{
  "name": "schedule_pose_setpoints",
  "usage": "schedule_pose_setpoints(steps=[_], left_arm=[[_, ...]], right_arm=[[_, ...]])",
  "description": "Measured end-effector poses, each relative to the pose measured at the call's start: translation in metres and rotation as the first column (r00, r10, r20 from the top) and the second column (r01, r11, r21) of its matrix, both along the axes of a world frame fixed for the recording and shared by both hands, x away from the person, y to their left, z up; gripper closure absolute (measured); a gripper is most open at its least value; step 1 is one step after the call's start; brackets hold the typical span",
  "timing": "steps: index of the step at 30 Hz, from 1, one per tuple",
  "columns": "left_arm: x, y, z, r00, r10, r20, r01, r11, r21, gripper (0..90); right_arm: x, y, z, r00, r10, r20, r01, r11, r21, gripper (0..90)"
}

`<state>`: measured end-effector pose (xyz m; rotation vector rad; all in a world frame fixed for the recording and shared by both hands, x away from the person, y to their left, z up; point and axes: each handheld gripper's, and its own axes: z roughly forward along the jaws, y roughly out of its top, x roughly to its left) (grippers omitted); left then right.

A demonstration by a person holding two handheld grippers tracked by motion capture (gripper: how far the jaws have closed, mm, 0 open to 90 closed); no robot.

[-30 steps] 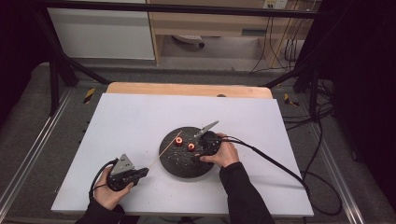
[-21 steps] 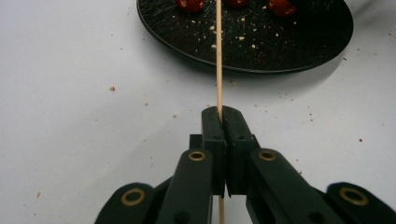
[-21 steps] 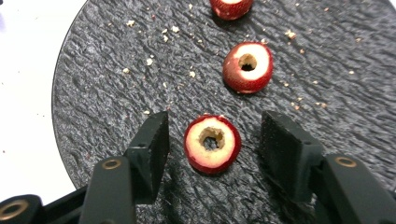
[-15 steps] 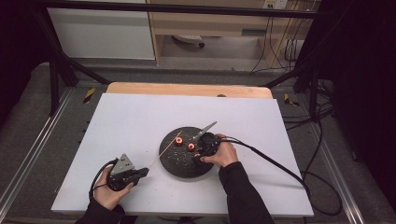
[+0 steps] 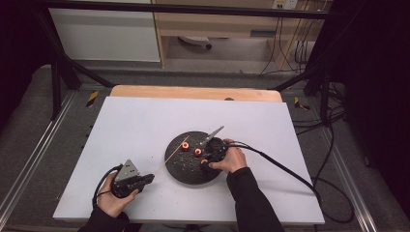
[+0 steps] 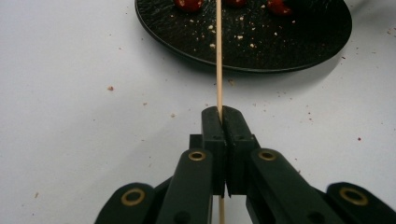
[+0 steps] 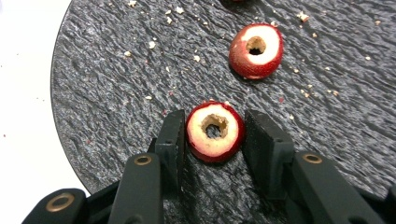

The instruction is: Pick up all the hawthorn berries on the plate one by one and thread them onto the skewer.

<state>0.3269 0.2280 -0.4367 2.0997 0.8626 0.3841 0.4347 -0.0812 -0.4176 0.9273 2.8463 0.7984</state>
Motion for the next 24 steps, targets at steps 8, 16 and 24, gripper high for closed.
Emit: schedule_pose_setpoints(steps=[8,16,24], left_arm=[[-0.001,0.0,0.001,1.0,0.001,0.006,-0.001,1.0,-0.005,88.4],[-0.002,-0.001,0.001,0.9999,0.007,0.015,-0.007,0.9999,-0.013,88.4],[-0.004,-0.004,0.002,0.9997,0.012,0.023,-0.011,0.9996,-0.026,88.4]], right_arm=[[-0.004,-0.003,0.012,0.999,-0.038,0.022,0.037,0.997,0.062,60.5],[-0.008,-0.016,0.031,0.992,-0.124,0.026,0.116,0.971,0.209,60.5],[-0.015,-0.033,0.034,0.9733,-0.229,0.0,0.21,0.892,0.401,60.5]])
